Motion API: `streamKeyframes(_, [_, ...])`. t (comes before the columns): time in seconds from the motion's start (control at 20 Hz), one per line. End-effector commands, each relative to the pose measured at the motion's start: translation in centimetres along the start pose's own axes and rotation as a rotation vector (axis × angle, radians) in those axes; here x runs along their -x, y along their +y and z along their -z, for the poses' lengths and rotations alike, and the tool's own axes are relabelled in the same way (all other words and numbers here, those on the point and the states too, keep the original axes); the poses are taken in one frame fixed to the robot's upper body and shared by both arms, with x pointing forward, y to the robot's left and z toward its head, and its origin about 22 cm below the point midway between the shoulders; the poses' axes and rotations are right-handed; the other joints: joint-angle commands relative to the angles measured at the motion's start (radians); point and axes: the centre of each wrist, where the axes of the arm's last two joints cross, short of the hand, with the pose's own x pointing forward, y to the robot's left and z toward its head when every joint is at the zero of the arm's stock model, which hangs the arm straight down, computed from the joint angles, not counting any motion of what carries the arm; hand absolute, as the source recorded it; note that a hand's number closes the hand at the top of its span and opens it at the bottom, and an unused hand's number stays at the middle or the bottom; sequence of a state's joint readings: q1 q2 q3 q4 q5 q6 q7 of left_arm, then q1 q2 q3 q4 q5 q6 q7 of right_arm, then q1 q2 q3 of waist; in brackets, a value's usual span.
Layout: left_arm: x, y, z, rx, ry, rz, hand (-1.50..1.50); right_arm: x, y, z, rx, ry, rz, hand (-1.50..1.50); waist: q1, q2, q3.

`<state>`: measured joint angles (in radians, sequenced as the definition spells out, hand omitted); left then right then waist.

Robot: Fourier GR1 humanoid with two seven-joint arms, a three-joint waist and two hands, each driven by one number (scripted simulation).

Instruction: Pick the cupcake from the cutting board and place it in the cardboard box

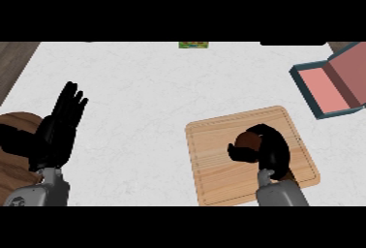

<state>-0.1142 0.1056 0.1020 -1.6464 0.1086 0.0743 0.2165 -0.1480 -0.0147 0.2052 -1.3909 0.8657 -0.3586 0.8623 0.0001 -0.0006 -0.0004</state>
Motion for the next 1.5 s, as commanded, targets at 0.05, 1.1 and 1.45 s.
streamKeyframes(0.05, [-0.8,0.3,0.3,0.012,0.001,-0.009,0.00,-1.3,-1.8,-1.9,0.116,-0.011,-0.017,1.50,-0.003,-0.001,0.000])
streamKeyframes(1.1, [0.3,-0.7,-0.6,-0.011,0.000,-0.006,0.00,-17.2,-4.9,-6.1,0.056,-0.903,-0.275,1.50,-0.005,-0.003,0.000])
streamKeyframes(1.45, [0.9,0.9,-0.2,-0.011,0.011,0.013,0.00,-18.7,-11.3,-4.0,0.325,-0.741,-0.150,1.50,-0.007,-0.001,0.000])
